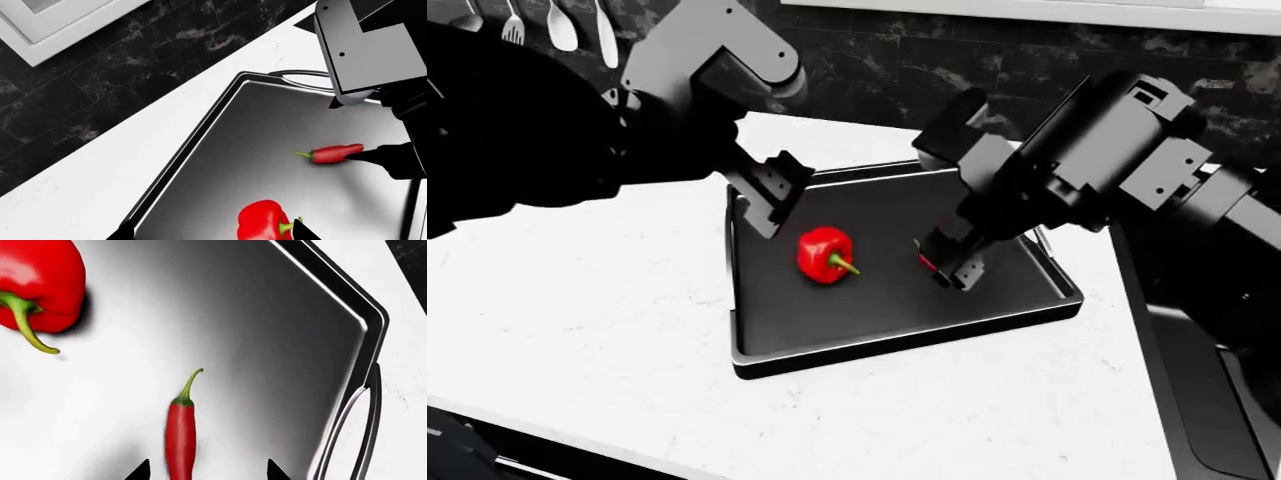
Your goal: Pick up the fruits and vegetables and place them in the sink. Turn on the sink faucet to wash them. Then turn the sink off and put them in the tray.
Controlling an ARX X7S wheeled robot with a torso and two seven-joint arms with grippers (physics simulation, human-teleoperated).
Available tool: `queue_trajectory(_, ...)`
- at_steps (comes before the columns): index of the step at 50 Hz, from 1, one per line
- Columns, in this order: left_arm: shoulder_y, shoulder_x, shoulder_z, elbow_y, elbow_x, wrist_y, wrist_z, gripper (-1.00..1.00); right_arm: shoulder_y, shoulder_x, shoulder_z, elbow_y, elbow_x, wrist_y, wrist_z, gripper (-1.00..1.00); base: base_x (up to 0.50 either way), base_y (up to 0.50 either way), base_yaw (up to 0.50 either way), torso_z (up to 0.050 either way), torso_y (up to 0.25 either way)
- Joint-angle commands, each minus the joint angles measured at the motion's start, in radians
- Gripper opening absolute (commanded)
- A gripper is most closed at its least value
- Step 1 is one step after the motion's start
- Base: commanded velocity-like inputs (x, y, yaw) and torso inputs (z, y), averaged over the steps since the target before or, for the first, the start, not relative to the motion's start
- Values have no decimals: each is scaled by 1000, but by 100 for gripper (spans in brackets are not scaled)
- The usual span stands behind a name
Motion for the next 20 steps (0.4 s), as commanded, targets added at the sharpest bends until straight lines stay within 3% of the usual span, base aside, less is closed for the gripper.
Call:
queue_trajectory(1,4,1,5,-4,3,6,4,100,29,27,2,-50,6,33,18,100,0,0,0,0,0)
queue_trajectory(4,6,0,5,-3,2,7,3,100,50,62,25,-108,26,61,51,100,0,0,0,0,0)
queue_trajectory(6,5,-7,-2,6,-6,3,-8,100,75,223,155,-348,147,156,211,100,0,0,0,5,0)
queue_trajectory(9,3,-11,-7,13,-13,-2,-17,100,83,314,246,-471,237,206,309,100,0,0,0,0,0)
queue_trajectory(20,4,-26,-23,62,-37,-10,-50,100,67,419,365,-605,377,240,452,100,0,0,0,0,0)
